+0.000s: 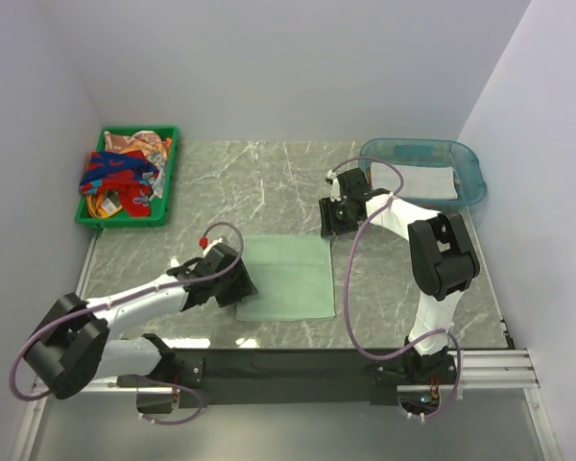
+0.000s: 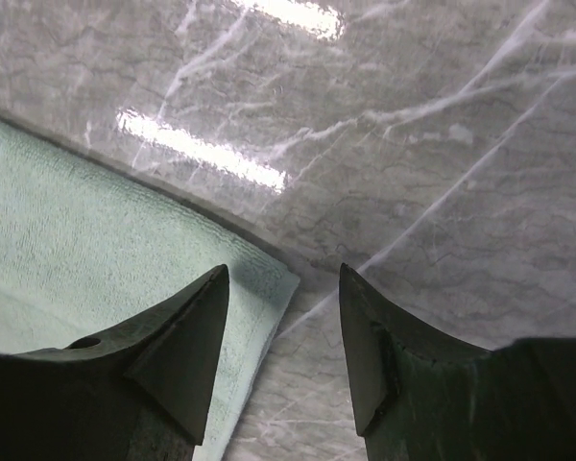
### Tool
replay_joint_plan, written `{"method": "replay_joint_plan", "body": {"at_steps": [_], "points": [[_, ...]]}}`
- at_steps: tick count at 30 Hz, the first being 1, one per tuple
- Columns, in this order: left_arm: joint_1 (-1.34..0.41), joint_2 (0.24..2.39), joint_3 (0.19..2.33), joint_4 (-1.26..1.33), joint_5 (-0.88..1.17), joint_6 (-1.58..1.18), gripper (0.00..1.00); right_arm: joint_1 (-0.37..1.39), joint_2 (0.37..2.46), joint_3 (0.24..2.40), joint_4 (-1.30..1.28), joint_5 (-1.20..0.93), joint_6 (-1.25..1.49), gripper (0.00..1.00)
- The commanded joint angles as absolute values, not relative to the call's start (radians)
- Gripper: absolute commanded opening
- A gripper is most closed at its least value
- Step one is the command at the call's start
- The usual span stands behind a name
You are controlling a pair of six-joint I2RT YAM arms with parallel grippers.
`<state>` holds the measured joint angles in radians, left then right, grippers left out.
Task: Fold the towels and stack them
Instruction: Fold the towel
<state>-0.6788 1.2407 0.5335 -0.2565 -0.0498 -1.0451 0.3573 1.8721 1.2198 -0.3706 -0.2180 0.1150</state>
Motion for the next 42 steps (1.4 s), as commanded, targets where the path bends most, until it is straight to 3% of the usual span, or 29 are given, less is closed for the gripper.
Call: {"method": "replay_joint_plan", "body": {"at_steps": [1, 7, 17, 27, 35, 39, 42], "points": [[-0.710, 1.172, 0.494, -0.307, -0.052, -1.132, 0.60, 0.356, 1.848, 1.210, -0.327, -0.222, 0.085, 0.56], [-0.710, 1.115, 0.586, -0.428, -0.092, -1.056, 0.64, 0.357, 1.878, 1.247, -0.370, -0.252, 0.020, 0.56], [-0.545, 1.285, 0.872, -0.491, -0.126, -0.758, 0.68, 0.387, 1.959, 1.322, -0.457, -0.201, -0.044, 0.54], [-0.485, 1.391, 0.999, -0.460, -0.143, -0.641, 0.68, 0.436, 2.025, 1.350, -0.537, -0.138, -0.089, 0.51], [-0.431, 1.552, 1.140, -0.520, -0.114, -0.542, 0.69, 0.462, 2.074, 1.359, -0.597, -0.156, -0.104, 0.37], [-0.426, 1.635, 1.184, -0.531, -0.071, -0.480, 0.70, 0.465, 2.079, 1.350, -0.581, -0.172, -0.103, 0.15], [-0.423, 1.692, 1.215, -0.529, -0.069, -0.433, 0.72, 0.466, 2.080, 1.353, -0.583, -0.175, -0.106, 0.06]]}}
